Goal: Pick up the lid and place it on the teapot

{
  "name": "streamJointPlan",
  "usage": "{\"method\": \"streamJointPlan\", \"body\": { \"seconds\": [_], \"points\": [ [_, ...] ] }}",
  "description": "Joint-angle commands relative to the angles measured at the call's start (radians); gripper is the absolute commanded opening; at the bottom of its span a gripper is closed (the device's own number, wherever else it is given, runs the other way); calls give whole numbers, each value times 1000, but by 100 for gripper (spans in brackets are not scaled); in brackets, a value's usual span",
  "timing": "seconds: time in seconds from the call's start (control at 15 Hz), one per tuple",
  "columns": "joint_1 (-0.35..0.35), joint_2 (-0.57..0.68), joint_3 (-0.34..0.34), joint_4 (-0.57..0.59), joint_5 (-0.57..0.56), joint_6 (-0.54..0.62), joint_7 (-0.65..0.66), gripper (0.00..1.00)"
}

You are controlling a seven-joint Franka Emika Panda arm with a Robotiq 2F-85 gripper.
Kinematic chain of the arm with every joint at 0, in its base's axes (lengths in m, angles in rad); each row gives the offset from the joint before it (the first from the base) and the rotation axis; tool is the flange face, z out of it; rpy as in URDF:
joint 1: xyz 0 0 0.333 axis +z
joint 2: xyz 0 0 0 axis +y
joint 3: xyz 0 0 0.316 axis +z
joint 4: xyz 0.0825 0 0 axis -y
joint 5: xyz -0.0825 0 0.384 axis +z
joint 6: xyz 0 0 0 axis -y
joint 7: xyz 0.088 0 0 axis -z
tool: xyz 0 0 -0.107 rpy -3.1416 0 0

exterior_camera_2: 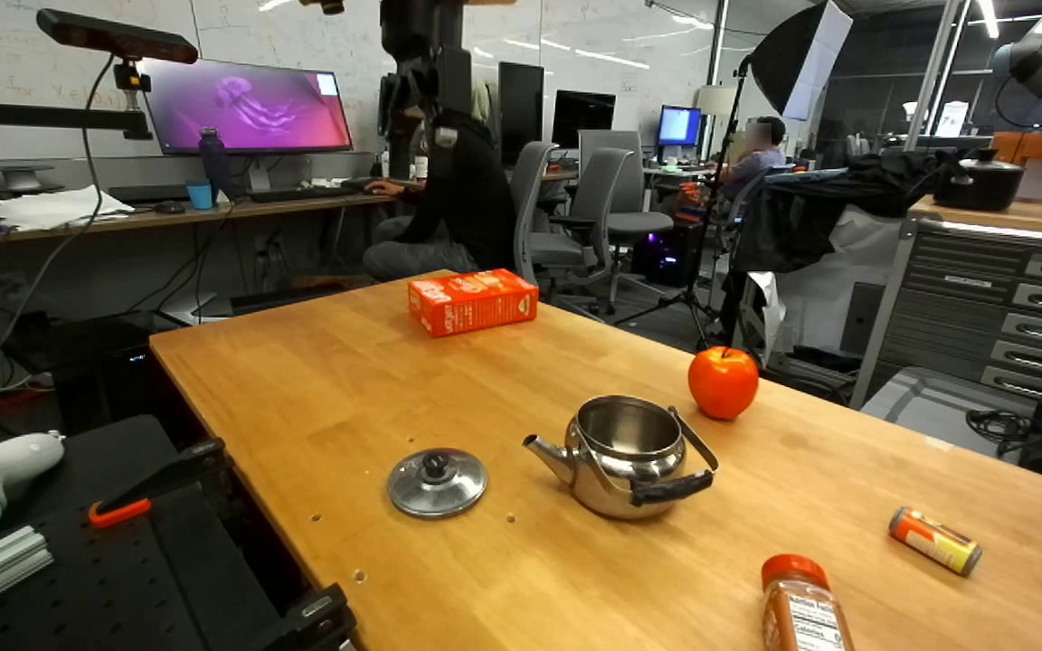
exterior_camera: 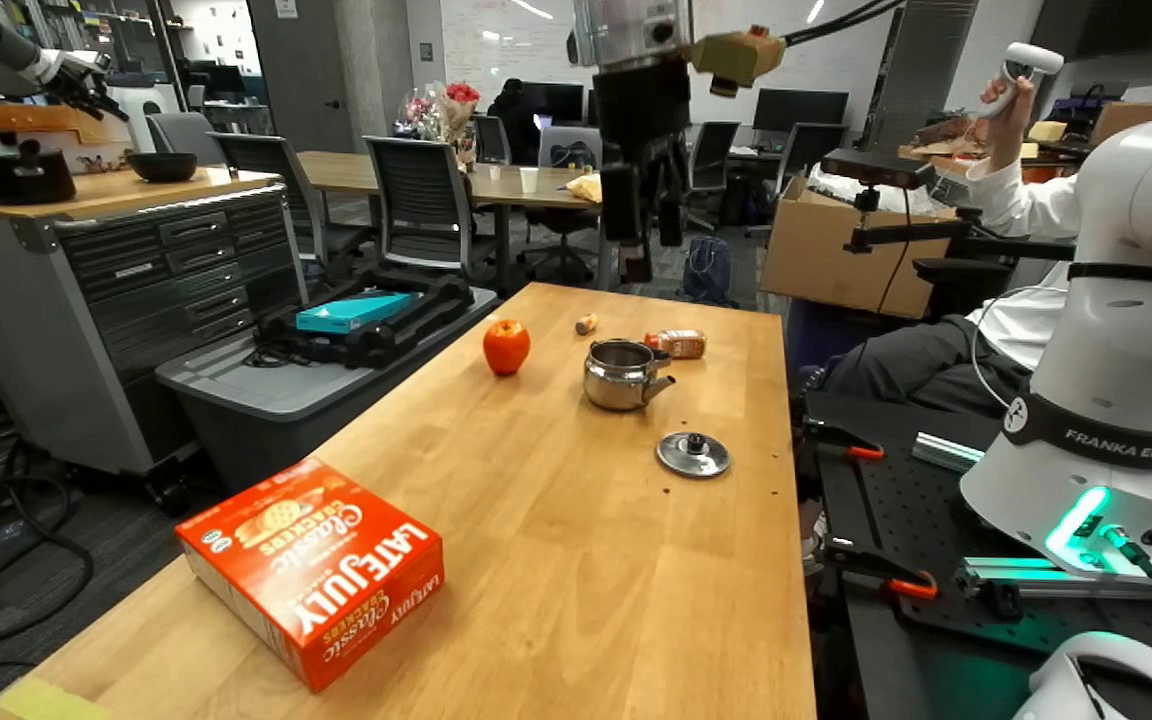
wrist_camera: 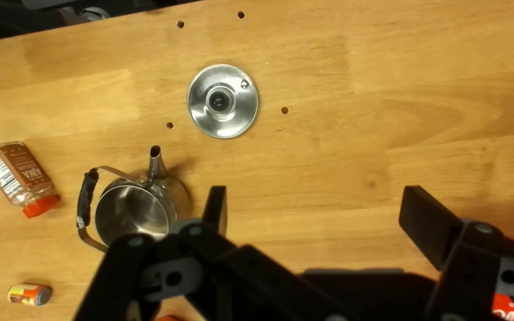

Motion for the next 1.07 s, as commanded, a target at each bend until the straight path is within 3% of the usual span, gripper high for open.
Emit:
{"method": "streamJointPlan", "body": {
  "seconds": [0.0,0.53,1.0],
  "points": [
    [9,-2,-20,-112,-48,129,23,100],
    [-8,-17,-66,-308,-49,385,-16,100],
    [-41,46,-136,-374,-41,510,-128,100]
  ]
}}
